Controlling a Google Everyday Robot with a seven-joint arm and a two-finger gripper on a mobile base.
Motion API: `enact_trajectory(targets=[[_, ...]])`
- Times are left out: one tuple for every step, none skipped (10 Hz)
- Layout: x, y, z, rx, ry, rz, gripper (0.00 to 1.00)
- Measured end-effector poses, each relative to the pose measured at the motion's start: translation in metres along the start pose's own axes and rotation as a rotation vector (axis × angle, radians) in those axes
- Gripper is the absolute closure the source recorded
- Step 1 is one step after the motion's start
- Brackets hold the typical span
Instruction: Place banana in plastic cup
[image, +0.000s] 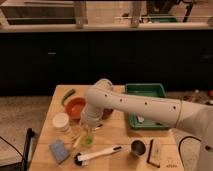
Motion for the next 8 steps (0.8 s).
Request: enact_trajectory(targets=[[-0.003,-0.001,0.000,0.005,-0.024,-0.016,1.00],[-0.008,0.001,0.002,0.001,-0.051,-0.033,1.00],[-0.015,0.001,0.005,0.000,-0.089,-0.056,1.00],[-0.020,0.002,0.007,-0.004,-0.120,-0.069,1.00],[-0.024,0.002,0.009,-0.007,-0.149,-0.080,1.00],[-0.028,0.002,0.011,-0.007,-0.184,-0.085,1.00],[-0.031,0.002,0.013,-0.015,-0.237,-0.086,1.00],[-0.032,-0.001,0.016,-0.020,-0.273,-0.080,1.00]])
